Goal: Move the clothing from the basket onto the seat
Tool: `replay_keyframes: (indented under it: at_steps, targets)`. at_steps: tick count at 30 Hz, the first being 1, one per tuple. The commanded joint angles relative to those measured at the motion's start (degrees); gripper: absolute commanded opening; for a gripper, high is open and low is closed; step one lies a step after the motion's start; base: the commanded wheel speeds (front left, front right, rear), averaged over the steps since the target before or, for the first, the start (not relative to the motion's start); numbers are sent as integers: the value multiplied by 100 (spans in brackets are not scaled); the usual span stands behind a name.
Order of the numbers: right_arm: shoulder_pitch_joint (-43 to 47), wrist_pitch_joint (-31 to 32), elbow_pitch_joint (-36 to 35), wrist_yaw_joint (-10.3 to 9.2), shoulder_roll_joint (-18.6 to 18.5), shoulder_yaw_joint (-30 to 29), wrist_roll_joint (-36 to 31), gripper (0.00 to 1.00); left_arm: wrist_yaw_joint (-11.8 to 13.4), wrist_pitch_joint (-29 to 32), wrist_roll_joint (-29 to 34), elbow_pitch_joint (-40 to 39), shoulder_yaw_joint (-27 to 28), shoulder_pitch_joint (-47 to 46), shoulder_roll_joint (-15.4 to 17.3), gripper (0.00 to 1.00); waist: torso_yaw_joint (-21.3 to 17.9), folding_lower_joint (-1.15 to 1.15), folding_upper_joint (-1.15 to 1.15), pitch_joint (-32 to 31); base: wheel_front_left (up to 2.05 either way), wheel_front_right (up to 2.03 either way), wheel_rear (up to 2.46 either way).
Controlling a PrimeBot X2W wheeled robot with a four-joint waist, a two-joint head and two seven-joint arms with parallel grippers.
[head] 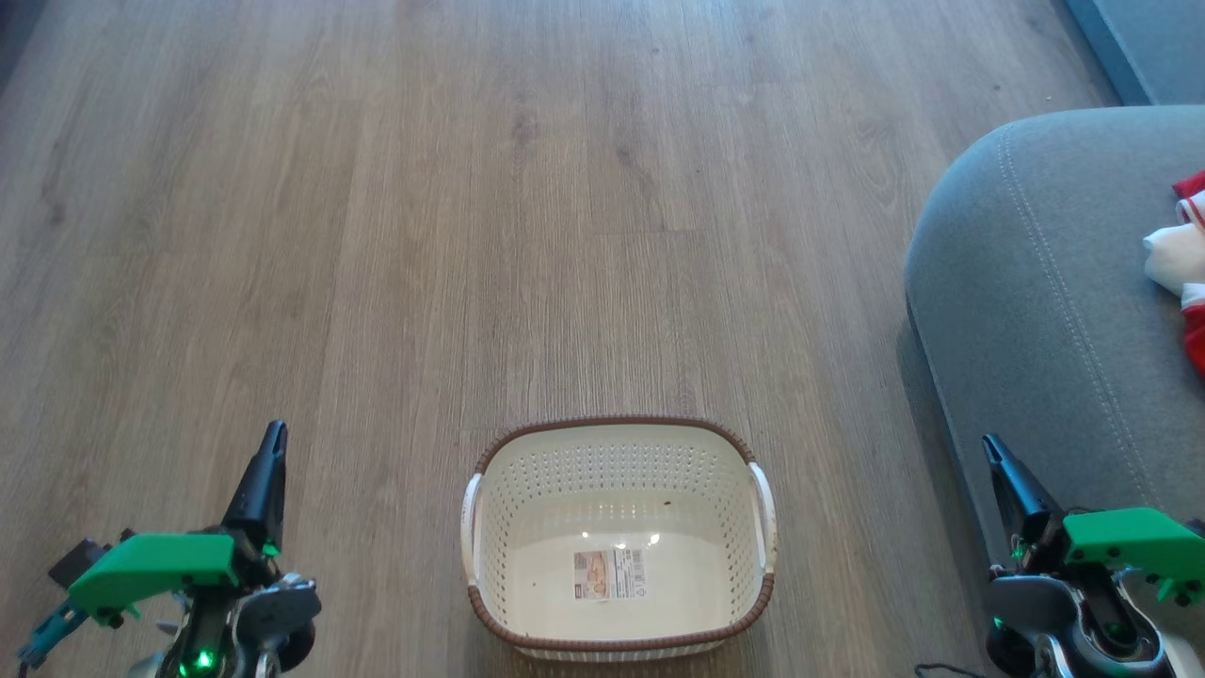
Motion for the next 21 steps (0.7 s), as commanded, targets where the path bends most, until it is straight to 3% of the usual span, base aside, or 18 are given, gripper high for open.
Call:
replay_keyframes:
  at_steps: [1, 21]
  targets:
    - [-267, 45, -204, 13, -3, 98, 24, 0, -38, 25, -23, -203, 207, -320, 36, 0, 0, 0, 0, 0, 0, 0, 0]
    - [-268, 58, -203, 13, 8, 82, 10, 0, -38, 24, -24, -203, 207, -320, 36, 0, 0, 0, 0, 0, 0, 0, 0]
